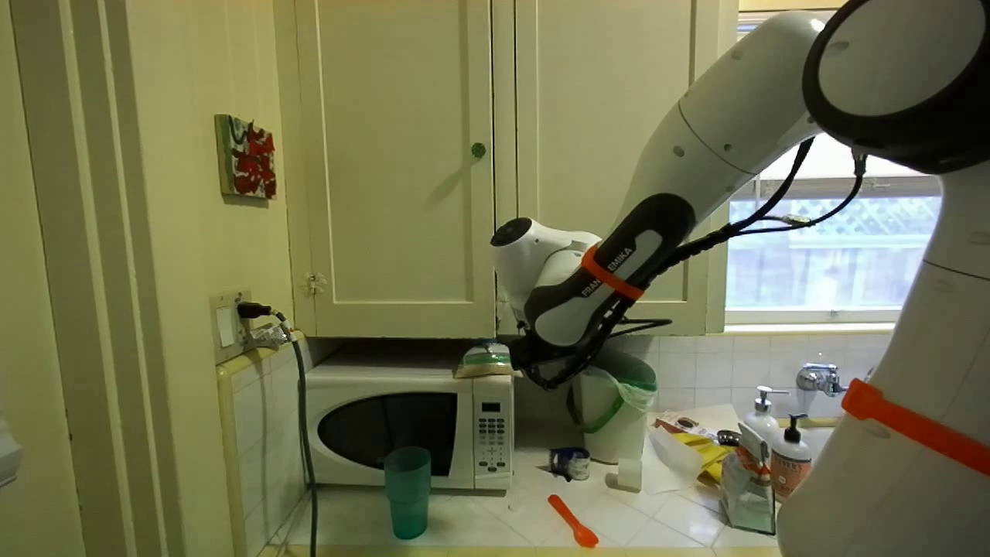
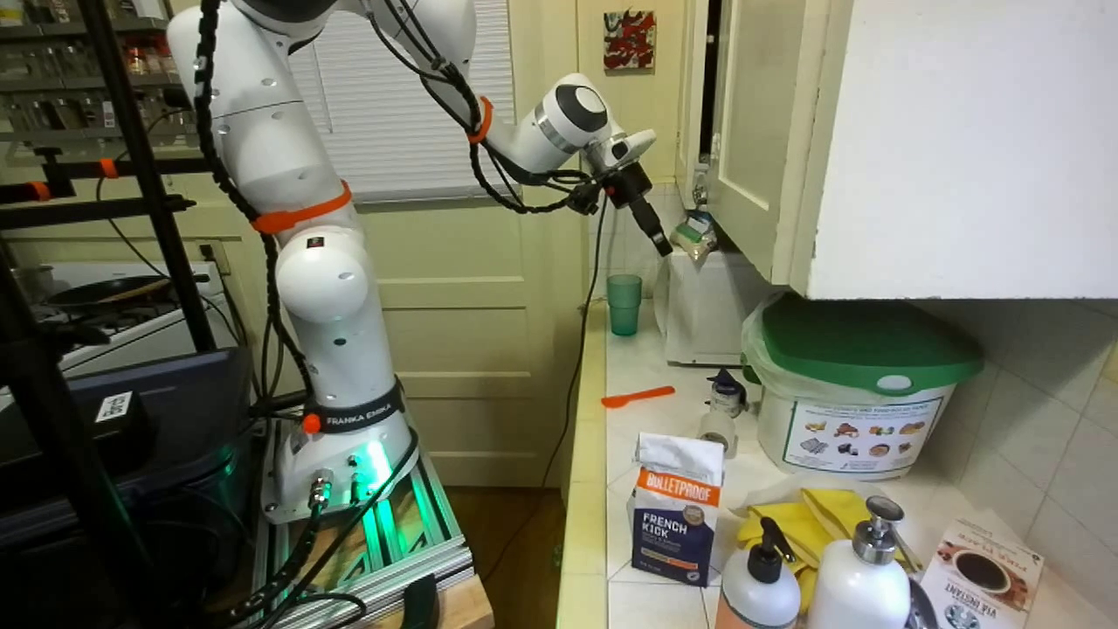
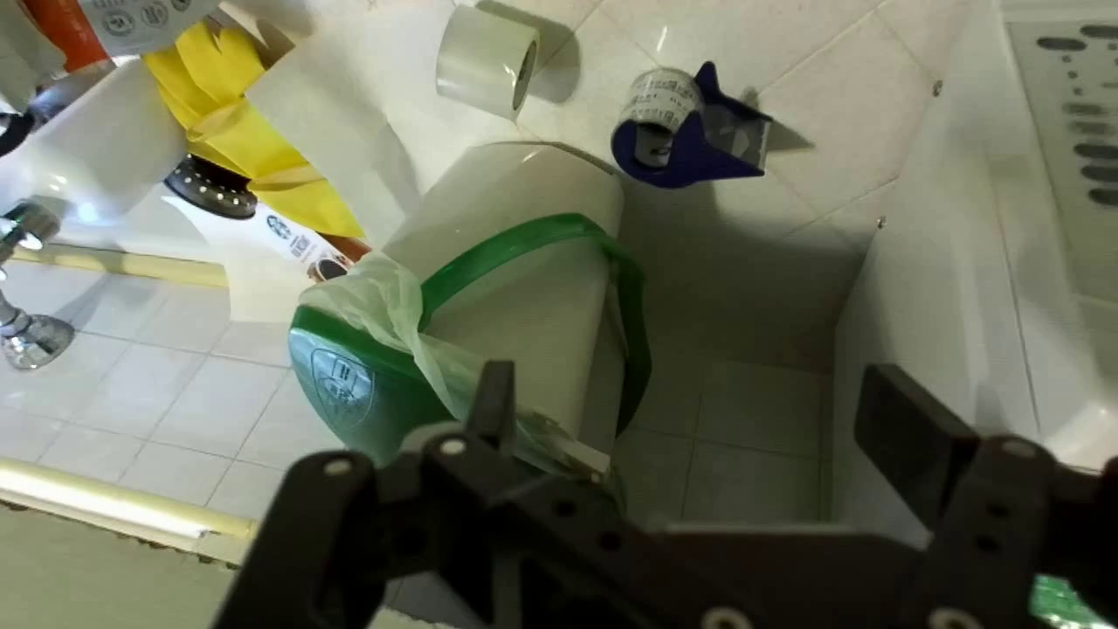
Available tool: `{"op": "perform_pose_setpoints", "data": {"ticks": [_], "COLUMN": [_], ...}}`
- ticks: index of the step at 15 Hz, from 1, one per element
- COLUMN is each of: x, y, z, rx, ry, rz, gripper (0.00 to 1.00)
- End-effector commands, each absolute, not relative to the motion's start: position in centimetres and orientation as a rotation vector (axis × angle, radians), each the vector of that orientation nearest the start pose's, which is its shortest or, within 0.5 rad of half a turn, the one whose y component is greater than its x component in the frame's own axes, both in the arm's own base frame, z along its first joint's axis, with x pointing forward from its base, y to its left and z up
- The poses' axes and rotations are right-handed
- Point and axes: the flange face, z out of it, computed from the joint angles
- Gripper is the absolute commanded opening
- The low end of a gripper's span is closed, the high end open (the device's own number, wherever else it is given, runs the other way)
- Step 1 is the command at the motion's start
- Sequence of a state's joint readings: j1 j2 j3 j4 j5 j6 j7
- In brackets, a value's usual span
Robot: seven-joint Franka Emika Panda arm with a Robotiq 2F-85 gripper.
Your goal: Move the tape and orange spoon to the right then move the bin forwards.
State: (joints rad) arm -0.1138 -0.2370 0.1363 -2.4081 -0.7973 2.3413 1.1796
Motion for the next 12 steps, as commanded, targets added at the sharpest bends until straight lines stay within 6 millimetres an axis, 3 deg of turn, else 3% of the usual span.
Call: {"op": "perform_pose_setpoints", "data": {"ticks": [1,5,8,12], "x": [48.1,47.8,47.2,47.3], "y": [-0.7,-2.0,-4.1,-5.8], "z": [40.0,37.2,35.6,33.2], "rx": [-3.227,-3.056,-2.935,-2.876], "ry": [1.113,1.036,1.003,0.961], "rz": [-0.949,-0.905,-0.923,-0.928], "gripper": [1.00,1.00,1.00,1.00]}}
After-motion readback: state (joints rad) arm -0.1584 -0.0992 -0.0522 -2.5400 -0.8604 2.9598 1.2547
